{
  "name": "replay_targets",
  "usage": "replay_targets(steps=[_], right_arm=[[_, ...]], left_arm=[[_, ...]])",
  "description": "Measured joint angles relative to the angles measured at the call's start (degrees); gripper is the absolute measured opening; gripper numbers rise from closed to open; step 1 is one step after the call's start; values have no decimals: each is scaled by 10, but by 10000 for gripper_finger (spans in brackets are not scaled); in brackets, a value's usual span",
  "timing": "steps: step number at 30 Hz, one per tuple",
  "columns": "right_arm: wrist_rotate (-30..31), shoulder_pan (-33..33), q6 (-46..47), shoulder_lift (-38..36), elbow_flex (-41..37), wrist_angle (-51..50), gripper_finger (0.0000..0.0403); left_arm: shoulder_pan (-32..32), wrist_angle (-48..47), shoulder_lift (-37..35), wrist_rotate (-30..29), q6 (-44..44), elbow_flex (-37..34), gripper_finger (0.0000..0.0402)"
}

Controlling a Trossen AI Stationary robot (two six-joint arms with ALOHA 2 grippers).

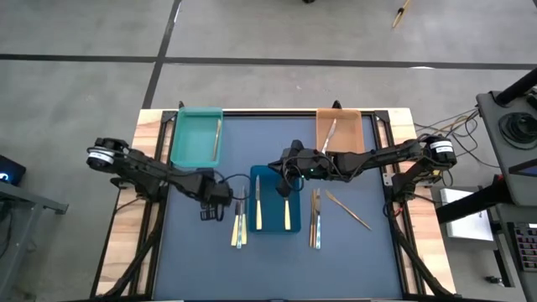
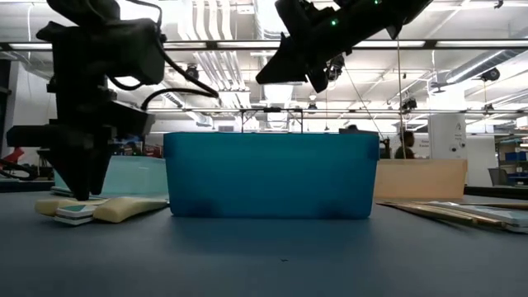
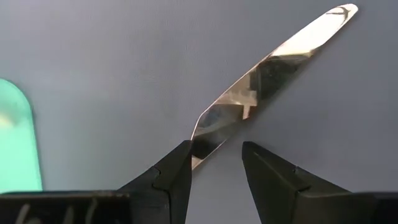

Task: Sort silverware by color (type)
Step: Put the left blue and white knife into the orange bin

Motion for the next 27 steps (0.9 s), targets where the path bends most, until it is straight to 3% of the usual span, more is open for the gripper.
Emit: replay_targets(steps=[11,17,21,27], right_arm=[[0,0,-9,0,-3,-4,9],[0,0,-9,0,-4,-9,9],[0,0,-11,0,-4,-9,9],[0,0,-22,0,-4,-10,9]], left_arm=[[2,-7,-44,22,18,58,131],[10,-64,-47,-40,23,61,127],[25,-69,-29,-52,15,51,97],[50,-85,-7,-61,-2,31,15]])
